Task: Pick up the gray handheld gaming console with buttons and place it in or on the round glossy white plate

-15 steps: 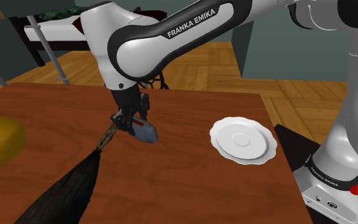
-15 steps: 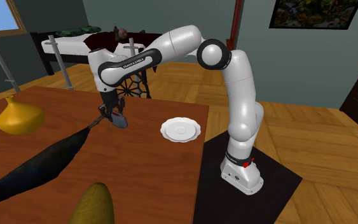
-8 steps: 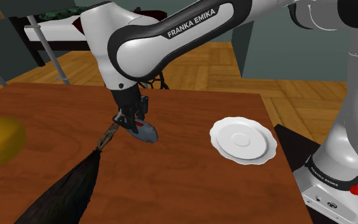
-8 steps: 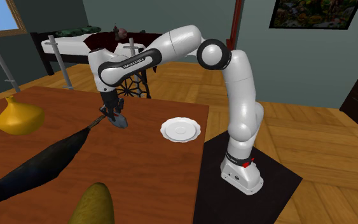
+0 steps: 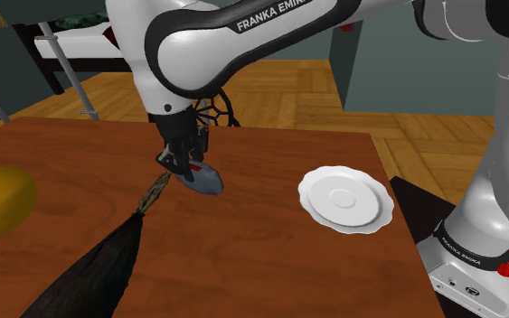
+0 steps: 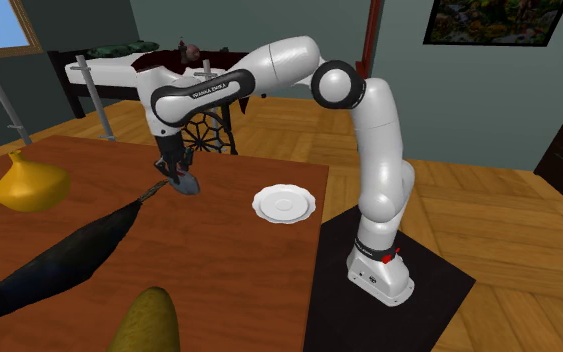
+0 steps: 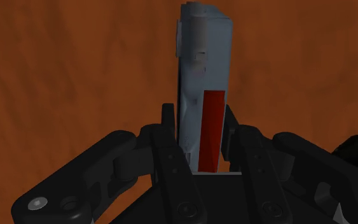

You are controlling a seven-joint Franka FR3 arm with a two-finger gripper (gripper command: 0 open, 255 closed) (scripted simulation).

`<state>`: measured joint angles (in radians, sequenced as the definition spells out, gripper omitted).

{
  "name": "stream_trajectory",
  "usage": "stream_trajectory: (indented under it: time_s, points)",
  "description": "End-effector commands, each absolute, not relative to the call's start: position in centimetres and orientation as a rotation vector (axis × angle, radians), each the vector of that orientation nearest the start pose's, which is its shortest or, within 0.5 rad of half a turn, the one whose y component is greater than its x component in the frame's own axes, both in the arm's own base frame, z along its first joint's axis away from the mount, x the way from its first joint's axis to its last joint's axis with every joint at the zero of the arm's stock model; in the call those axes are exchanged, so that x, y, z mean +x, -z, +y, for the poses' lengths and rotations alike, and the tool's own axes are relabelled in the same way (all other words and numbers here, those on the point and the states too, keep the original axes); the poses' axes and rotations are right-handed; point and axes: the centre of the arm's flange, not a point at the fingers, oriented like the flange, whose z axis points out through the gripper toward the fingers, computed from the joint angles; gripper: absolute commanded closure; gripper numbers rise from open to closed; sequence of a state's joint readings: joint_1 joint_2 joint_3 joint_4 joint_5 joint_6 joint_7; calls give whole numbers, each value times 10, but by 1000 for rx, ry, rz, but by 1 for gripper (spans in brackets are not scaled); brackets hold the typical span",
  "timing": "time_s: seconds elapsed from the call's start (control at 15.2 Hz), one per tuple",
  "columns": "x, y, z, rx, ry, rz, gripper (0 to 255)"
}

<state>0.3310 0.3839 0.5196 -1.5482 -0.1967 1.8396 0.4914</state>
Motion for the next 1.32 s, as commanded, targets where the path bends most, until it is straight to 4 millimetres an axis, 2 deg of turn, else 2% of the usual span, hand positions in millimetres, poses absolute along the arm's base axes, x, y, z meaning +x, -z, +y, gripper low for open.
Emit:
stream_trajectory:
  time_s: [0.0,0.66,1.25]
  points:
    - [476,-460,453,-3107,-49,-610,255]
    - [476,-509,453,-3107,-49,-610,255]
    - [394,-515,368,-3107,-49,-610,255]
